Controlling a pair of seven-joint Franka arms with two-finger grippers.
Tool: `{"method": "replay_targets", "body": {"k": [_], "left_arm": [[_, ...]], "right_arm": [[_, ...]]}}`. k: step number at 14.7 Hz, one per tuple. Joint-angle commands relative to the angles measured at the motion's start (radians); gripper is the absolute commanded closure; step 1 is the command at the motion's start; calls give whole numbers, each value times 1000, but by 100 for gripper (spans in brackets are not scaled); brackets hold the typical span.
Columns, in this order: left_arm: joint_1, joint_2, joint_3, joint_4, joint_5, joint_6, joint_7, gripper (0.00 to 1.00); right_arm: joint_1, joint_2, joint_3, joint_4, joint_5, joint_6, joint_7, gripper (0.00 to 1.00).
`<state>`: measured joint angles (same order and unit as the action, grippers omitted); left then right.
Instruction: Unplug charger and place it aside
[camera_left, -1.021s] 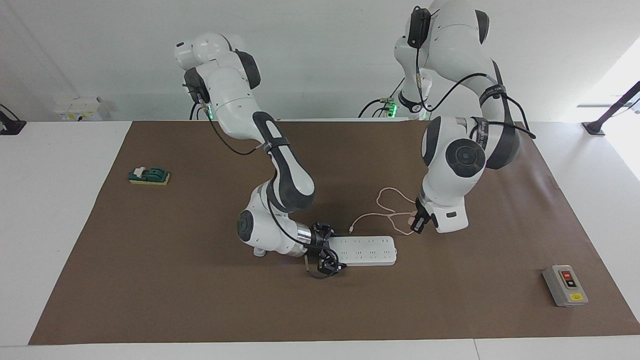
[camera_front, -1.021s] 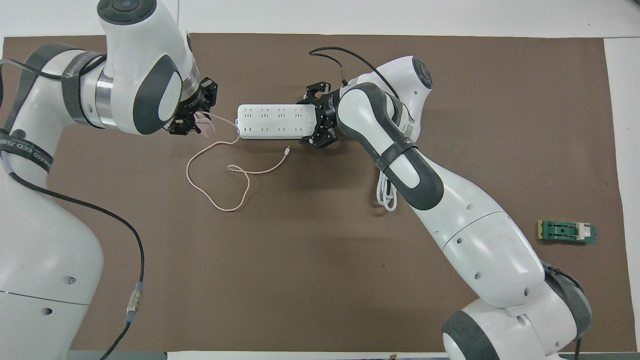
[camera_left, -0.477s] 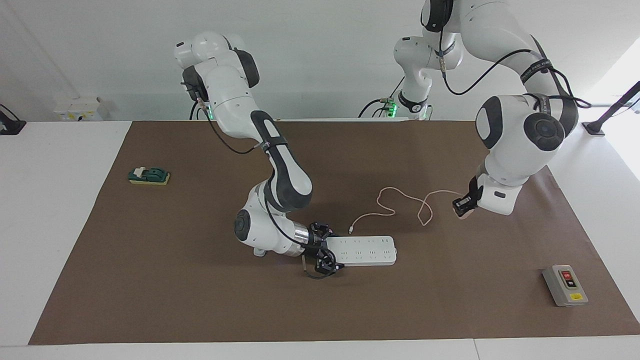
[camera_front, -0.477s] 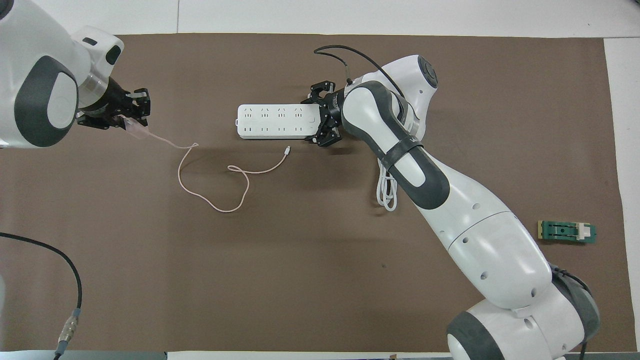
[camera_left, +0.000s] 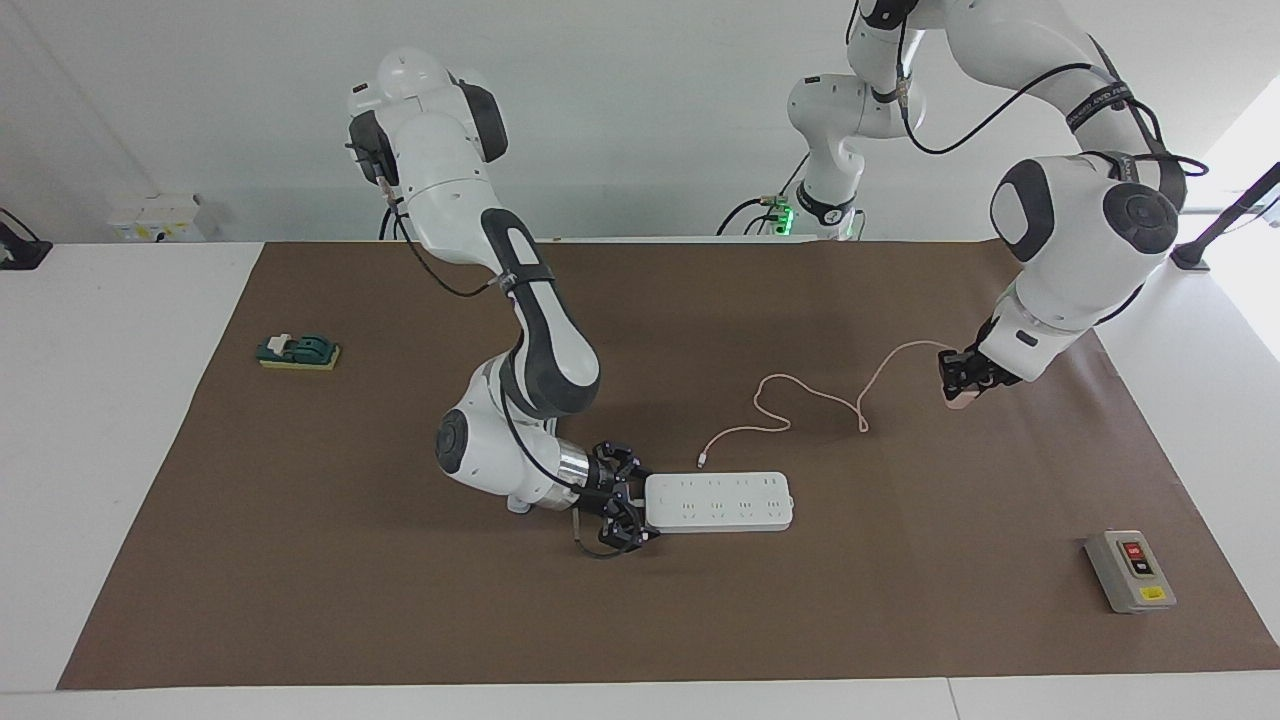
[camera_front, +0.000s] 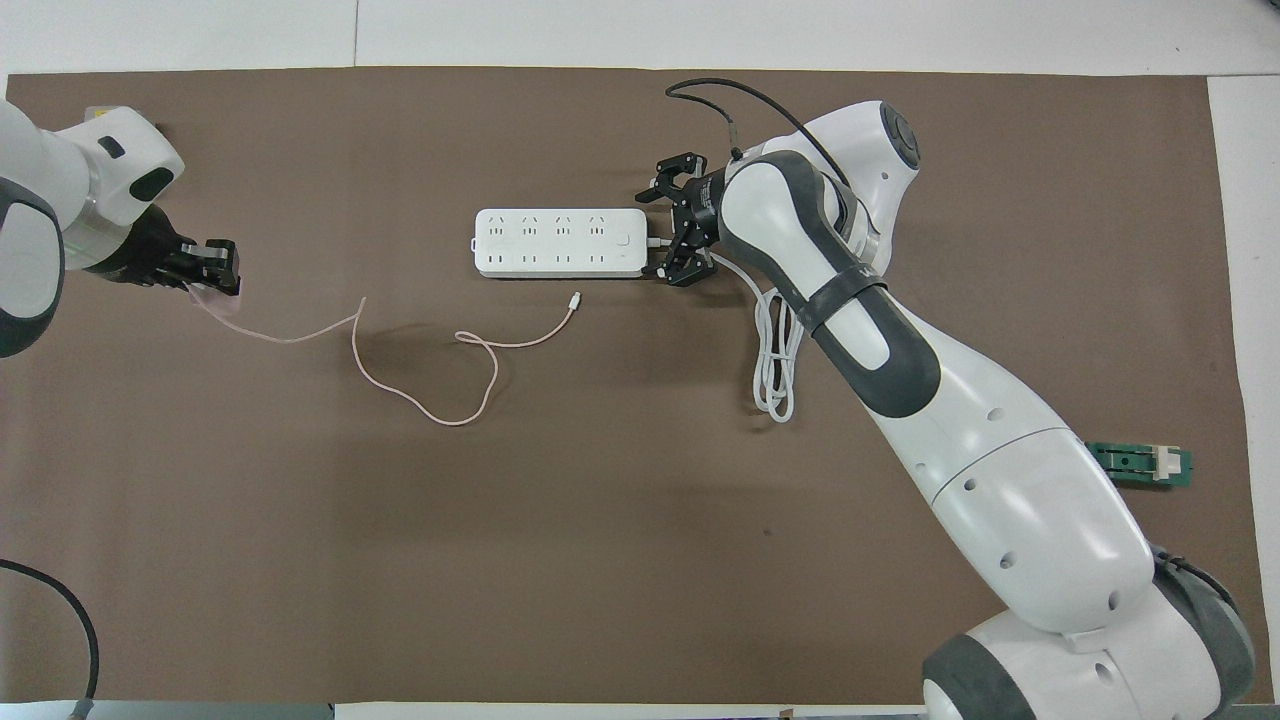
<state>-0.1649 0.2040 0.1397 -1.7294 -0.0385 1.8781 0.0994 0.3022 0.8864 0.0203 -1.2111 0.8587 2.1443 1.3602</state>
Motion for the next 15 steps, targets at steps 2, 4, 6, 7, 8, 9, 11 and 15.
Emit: {"method": "replay_targets", "body": {"k": [2, 4, 6, 7, 8, 9, 11, 15], "left_arm": [[25, -129, -9, -286, 9, 289, 150, 100], [64, -138, -17, -343, 5, 326, 178, 100], [65, -132, -17, -355, 2, 320, 180, 100], [65, -126, -15, -358, 3, 320, 181, 100], [64, -117, -15, -370, 2, 326, 181, 100], [64, -104, -15, -377, 0, 331, 181, 100], [64, -94, -15, -375, -27, 332, 181, 78], [67, -77, -14, -371, -34, 334, 178, 0]], "right_arm": [[-29, -93, -26, -88, -10, 3, -35, 0], [-29, -136, -49, -120, -20, 2, -33, 0], [-29, -187, -83, -140, -67, -30, -33, 0], [-31, -208, -103, -143, -78, -58, -33, 0], [-29, -230, -129, -142, -82, -92, -33, 0], [-29, -245, -149, -140, -93, -125, -33, 0], [-29, -276, -171, -140, -145, -178, -35, 0], [-31, -354, -197, -142, -303, -294, -113, 0]]}}
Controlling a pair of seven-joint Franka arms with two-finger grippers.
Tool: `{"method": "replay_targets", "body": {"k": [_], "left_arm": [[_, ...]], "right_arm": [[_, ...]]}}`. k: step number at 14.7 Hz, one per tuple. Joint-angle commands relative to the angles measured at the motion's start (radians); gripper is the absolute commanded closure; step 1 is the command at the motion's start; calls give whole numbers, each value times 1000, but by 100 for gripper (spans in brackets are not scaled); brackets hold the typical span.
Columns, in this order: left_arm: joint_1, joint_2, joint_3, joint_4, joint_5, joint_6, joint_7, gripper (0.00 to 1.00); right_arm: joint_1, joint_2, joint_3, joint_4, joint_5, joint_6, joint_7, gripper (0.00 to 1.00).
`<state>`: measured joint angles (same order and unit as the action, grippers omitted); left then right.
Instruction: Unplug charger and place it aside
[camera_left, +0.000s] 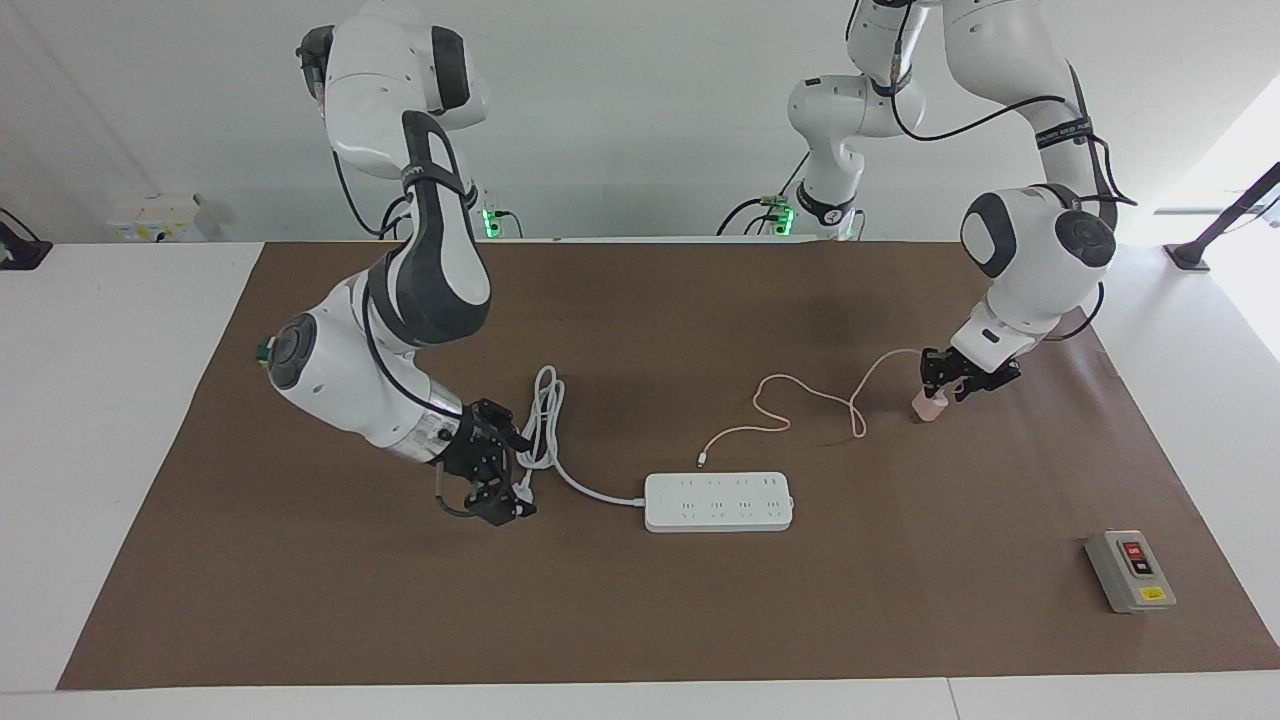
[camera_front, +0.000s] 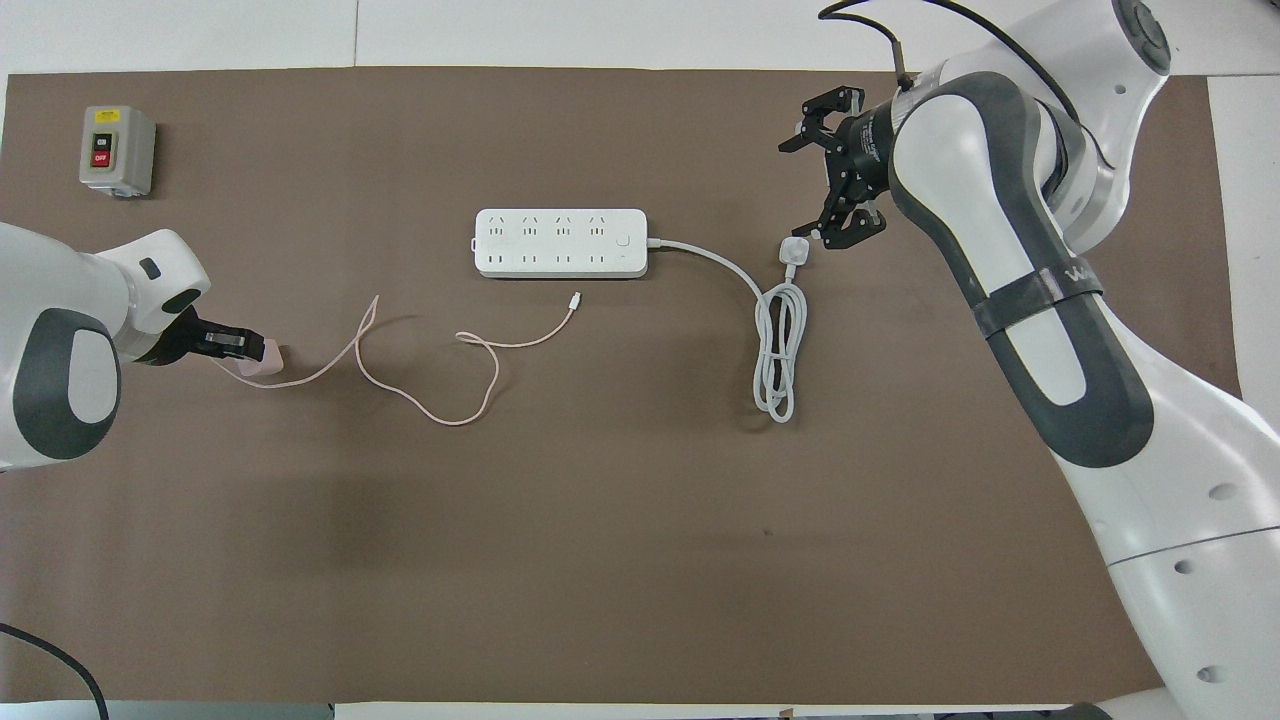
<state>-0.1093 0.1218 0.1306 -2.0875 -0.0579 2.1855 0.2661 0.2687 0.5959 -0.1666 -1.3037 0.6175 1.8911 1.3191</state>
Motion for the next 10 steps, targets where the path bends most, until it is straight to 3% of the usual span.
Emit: {"method": "replay_targets", "body": {"k": [1, 5, 10], "left_arm": [[13, 10, -6, -9, -14, 26, 10, 0], [11, 15, -5, -3, -28, 26, 8, 0], [2, 22, -5, 17, -28, 19, -91, 0]], "right_arm": [[-3, -85, -20, -49, -94, -85, -128, 0], [-42, -149, -47, -49, -195, -230, -392, 0], [-51, -209, -51, -49, -383, -305, -749, 0]]}}
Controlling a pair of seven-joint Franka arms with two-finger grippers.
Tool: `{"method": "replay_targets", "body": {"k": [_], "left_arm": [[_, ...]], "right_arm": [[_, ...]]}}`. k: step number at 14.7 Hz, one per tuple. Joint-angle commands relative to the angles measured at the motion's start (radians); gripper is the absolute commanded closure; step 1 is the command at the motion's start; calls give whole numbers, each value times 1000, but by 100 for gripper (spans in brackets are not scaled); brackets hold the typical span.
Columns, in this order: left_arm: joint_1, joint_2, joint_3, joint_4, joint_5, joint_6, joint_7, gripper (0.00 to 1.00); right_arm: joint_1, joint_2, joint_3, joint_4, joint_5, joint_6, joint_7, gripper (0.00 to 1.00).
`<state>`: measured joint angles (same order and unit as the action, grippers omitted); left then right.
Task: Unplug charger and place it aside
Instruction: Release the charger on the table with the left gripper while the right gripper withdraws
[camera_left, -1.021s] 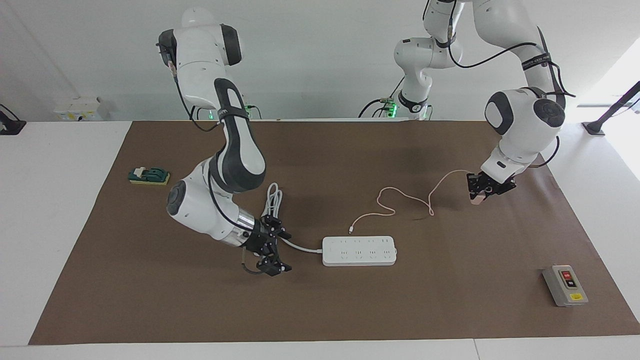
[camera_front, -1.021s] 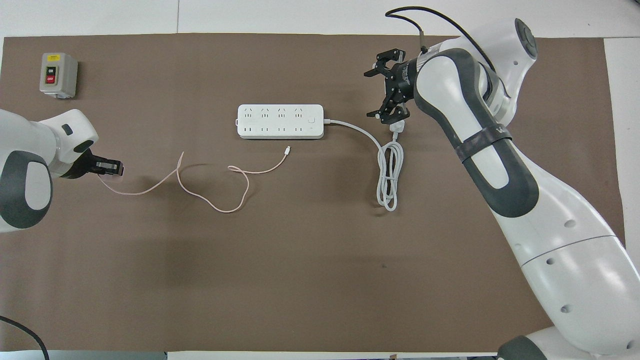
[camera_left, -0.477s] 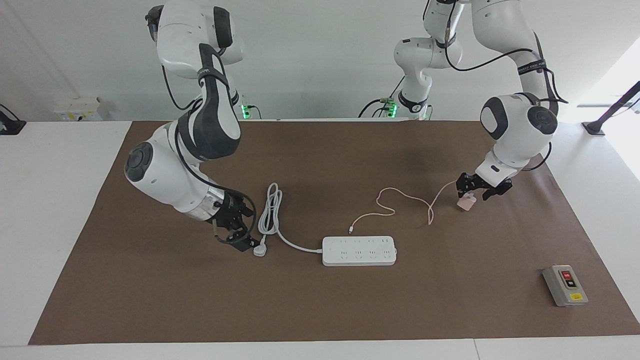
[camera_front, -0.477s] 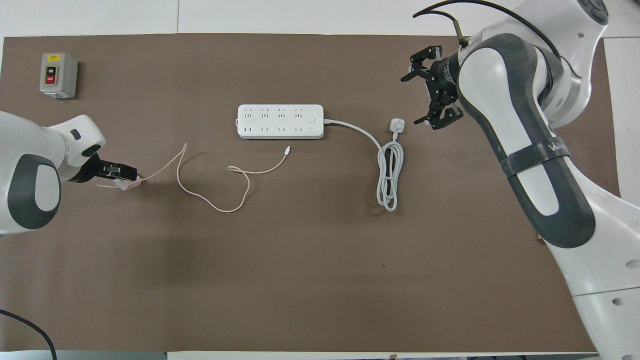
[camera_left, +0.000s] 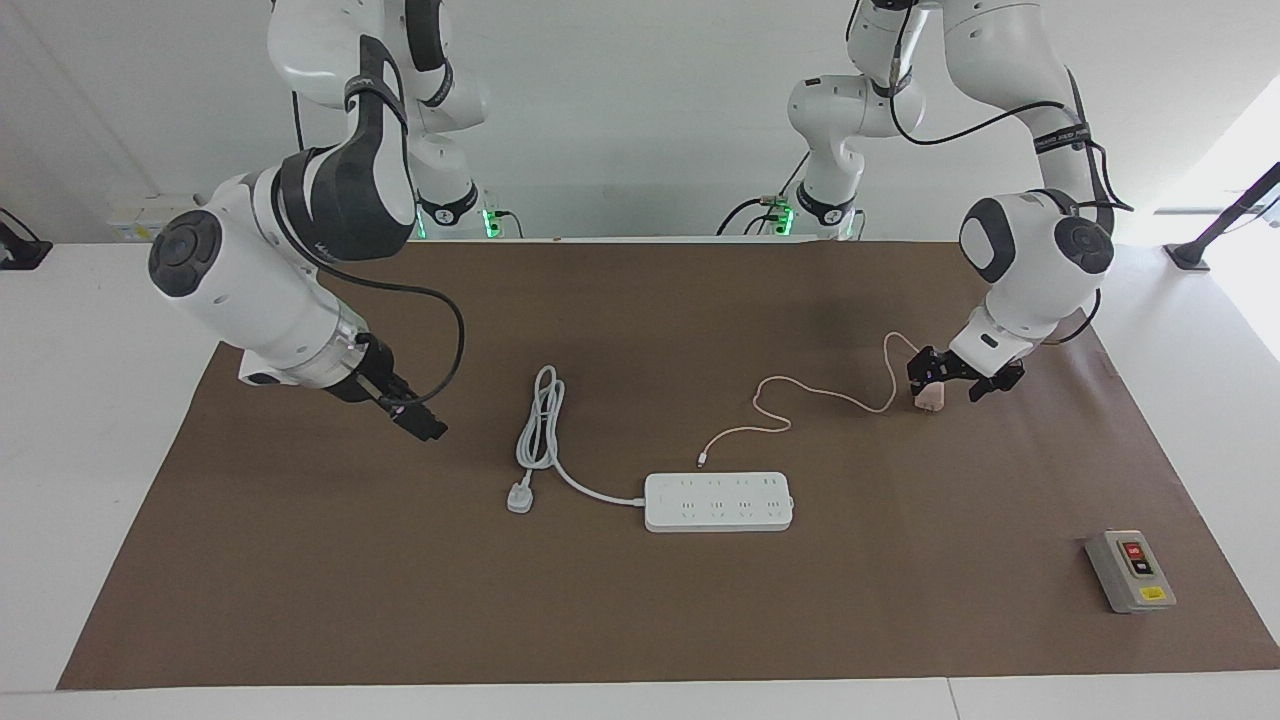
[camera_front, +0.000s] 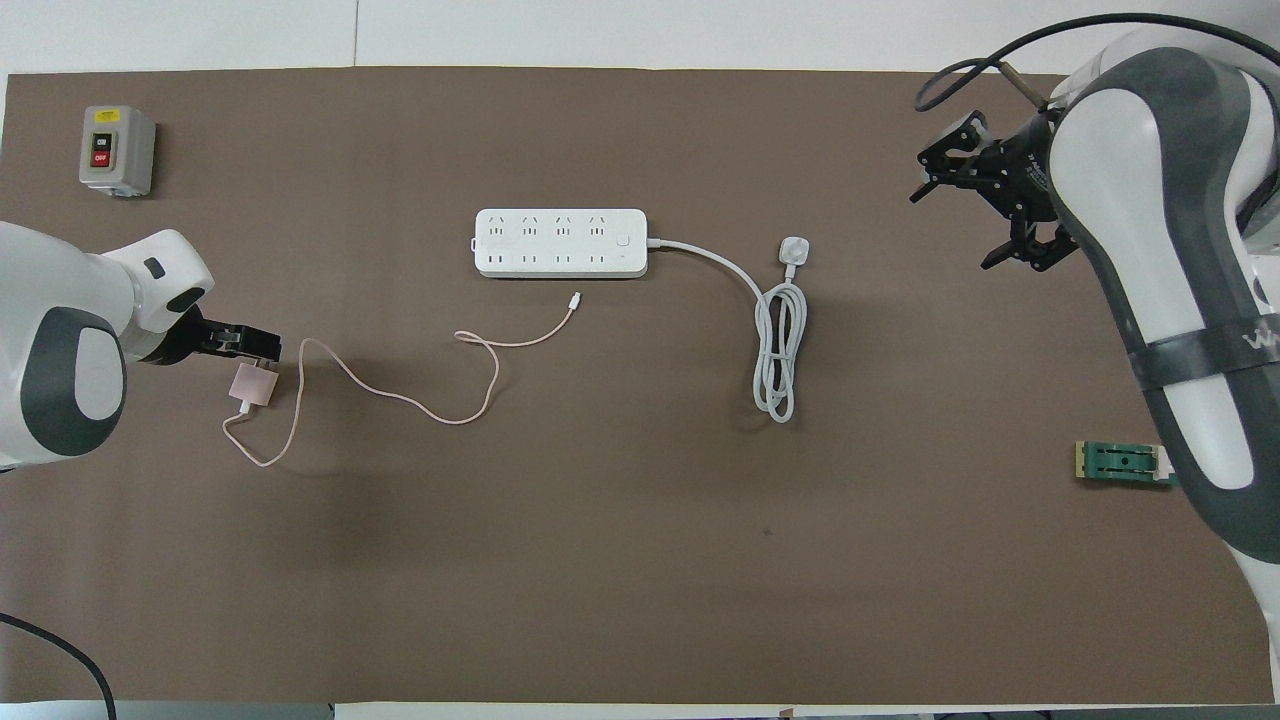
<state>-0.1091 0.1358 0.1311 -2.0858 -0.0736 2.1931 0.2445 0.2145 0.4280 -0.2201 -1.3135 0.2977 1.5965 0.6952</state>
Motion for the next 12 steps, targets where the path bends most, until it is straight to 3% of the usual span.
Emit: {"method": "replay_targets", "body": {"k": [1, 3, 7, 12], "left_arm": [[-4, 8, -10, 27, -12, 8, -177, 0], [-44, 13, -8, 62, -12, -9, -337, 0], [-46, 14, -8, 166, -11, -149, -367, 0], [-57, 8, -7, 371, 31, -439, -439, 0]], "right_arm": [[-3, -52, 2, -40, -90, -13, -205, 0], [-26, -75, 2, -41, -130, -18, -372, 0], [-69, -118, 2, -40, -198, -40, -664, 0], [-92, -240, 11, -93, -268, -79, -767, 0]]}}
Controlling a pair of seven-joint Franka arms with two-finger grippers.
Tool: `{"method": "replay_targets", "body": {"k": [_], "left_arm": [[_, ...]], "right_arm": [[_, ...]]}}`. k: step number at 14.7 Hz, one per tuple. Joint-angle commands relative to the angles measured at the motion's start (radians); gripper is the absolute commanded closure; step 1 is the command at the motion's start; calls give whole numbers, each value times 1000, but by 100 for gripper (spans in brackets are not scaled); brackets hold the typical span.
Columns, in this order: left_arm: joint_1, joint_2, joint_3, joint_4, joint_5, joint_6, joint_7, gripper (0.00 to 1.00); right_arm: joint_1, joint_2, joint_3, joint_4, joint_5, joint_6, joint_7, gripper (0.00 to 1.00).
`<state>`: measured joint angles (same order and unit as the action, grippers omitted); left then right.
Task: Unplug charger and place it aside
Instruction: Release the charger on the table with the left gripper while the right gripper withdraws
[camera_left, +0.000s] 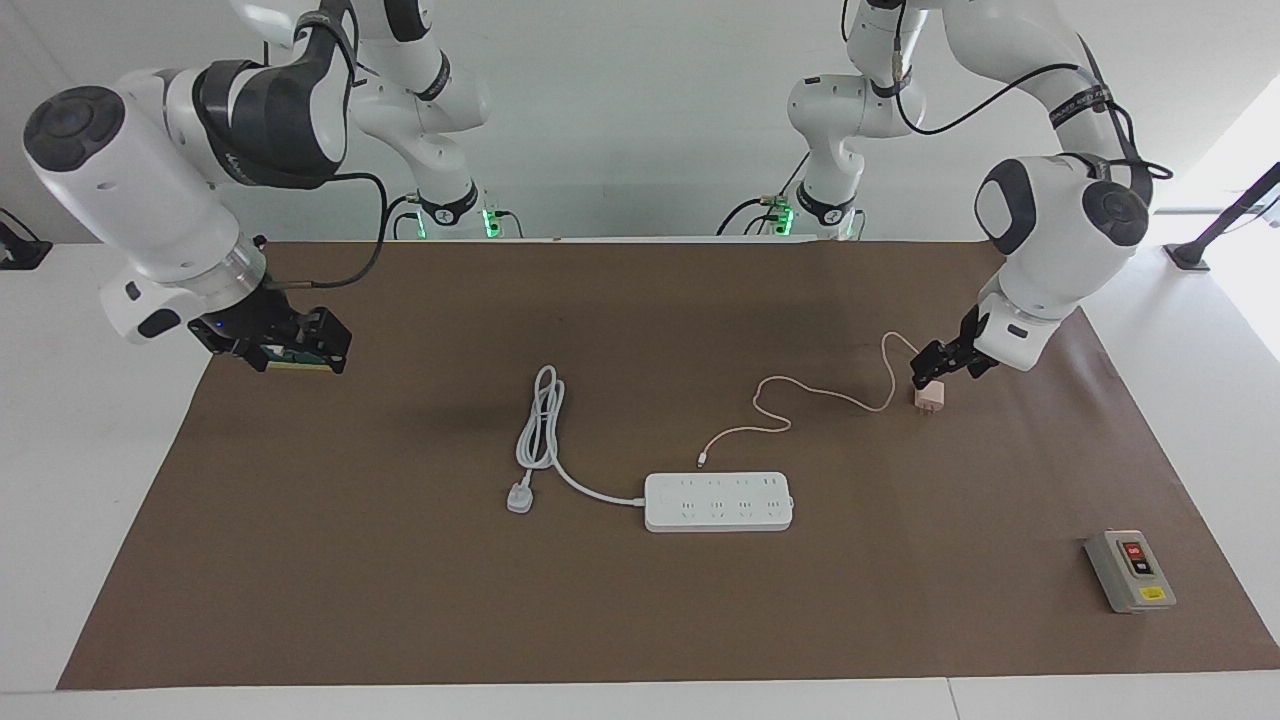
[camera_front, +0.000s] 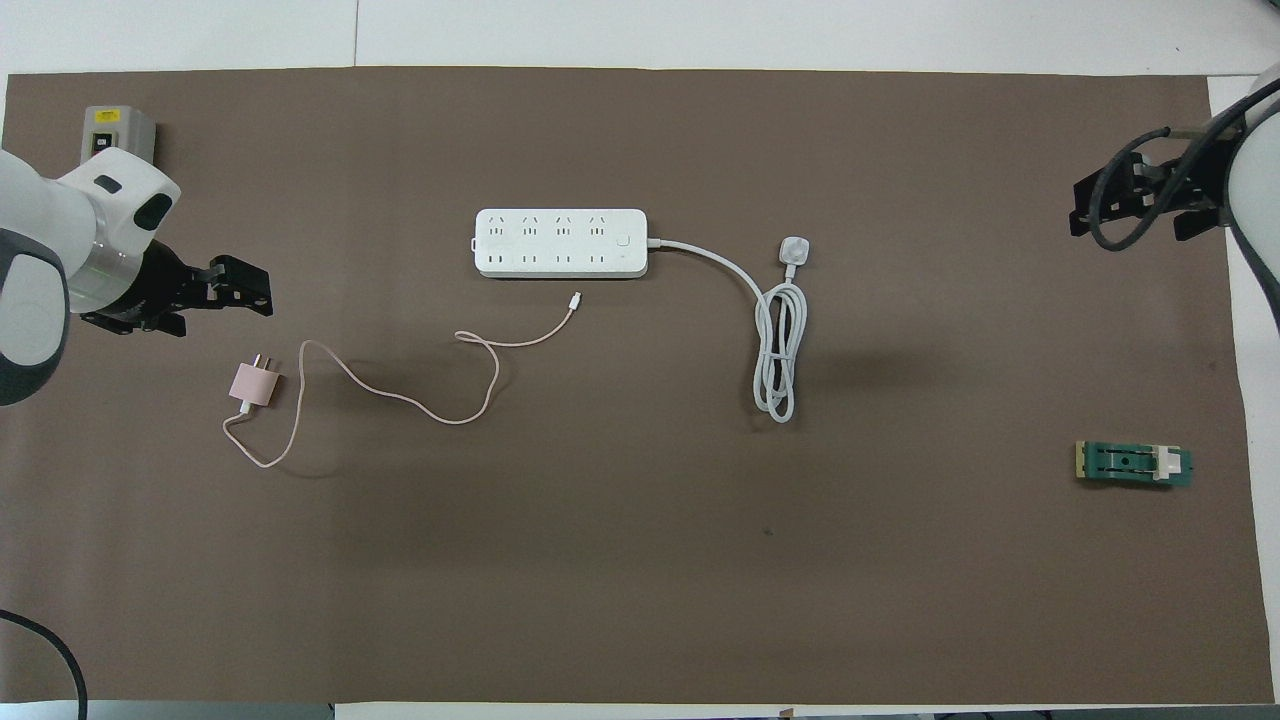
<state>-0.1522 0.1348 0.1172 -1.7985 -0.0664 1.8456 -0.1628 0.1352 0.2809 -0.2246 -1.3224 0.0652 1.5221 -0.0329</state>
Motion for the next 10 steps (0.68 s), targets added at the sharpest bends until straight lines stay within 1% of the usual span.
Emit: {"method": "replay_targets", "body": {"k": [1, 3, 6, 8, 10], "left_arm": [[-15, -3, 7, 82, 25, -100, -30, 0], [-23, -27, 7, 67, 28, -112, -29, 0], [-50, -86, 6, 10, 74, -103, -29, 0], [-58, -100, 5, -2, 77, -101, -27, 0], [-66, -125, 4, -30, 89, -97, -26, 0]], "right_arm": [[-17, -135, 21, -124, -39, -2, -48, 0], [-32, -215, 39, -213, -59, 1, -51, 0], [-94, -310, 126, -329, -97, 9, -53, 0], [-135, -339, 169, -383, -102, 27, -51, 0], [-166, -339, 200, -394, -105, 59, -47, 0]]}}
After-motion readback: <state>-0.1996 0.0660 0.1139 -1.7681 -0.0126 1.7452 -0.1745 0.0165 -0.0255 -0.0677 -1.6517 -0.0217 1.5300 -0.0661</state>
